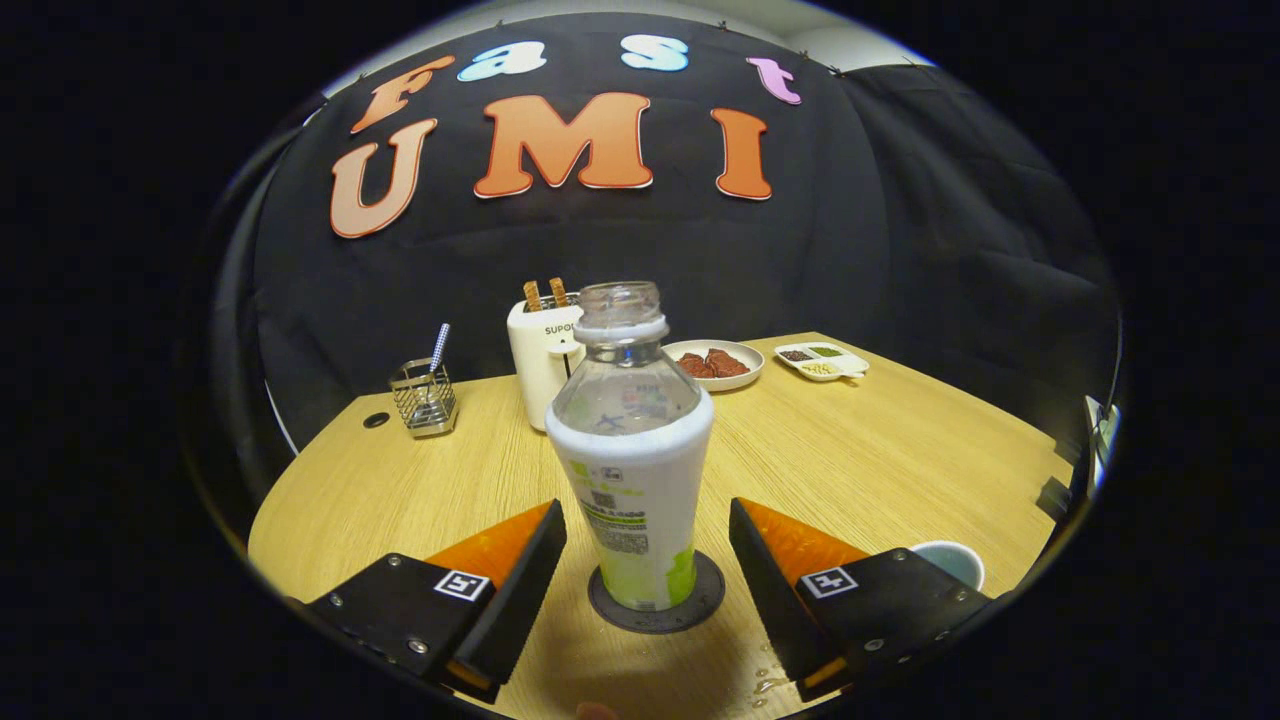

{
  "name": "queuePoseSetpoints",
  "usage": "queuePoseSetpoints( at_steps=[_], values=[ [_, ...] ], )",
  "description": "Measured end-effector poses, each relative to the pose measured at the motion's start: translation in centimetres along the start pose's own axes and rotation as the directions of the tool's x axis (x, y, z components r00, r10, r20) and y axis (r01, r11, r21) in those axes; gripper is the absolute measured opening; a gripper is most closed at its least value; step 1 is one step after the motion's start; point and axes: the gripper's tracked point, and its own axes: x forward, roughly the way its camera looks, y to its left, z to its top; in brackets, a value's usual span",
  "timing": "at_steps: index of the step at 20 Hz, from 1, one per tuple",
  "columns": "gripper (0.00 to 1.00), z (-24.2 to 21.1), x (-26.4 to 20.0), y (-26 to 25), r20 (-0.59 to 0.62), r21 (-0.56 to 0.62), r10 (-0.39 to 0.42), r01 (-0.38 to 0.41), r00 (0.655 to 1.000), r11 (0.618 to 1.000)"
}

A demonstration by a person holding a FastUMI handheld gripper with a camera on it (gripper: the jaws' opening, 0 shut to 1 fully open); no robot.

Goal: Take the bottle from table, then pour the juice into the cup, finally place the bottle on the coaster

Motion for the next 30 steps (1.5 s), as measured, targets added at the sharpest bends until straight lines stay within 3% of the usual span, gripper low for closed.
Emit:
queuePoseSetpoints(
  at_steps=[3, 7, 13, 21, 30],
  values=[
    [0.97, 2.2, -2.9, 0.1, 0.035, 0.021, 0.019, -0.019, 0.999, 1.000],
    [0.97, 6.1, -7.8, 1.2, 0.074, -0.067, 0.018, -0.013, 0.997, 0.998],
    [0.97, 10.6, -16.4, 7.9, 0.149, -0.067, 0.145, -0.136, 0.978, 0.988],
    [0.97, 9.6, -26.4, 17.5, 0.206, -0.093, 0.377, -0.365, 0.903, 0.926],
    [0.96, 8.6, -29.4, 21.1, 0.247, -0.145, 0.472, -0.449, 0.846, 0.882]
  ],
)
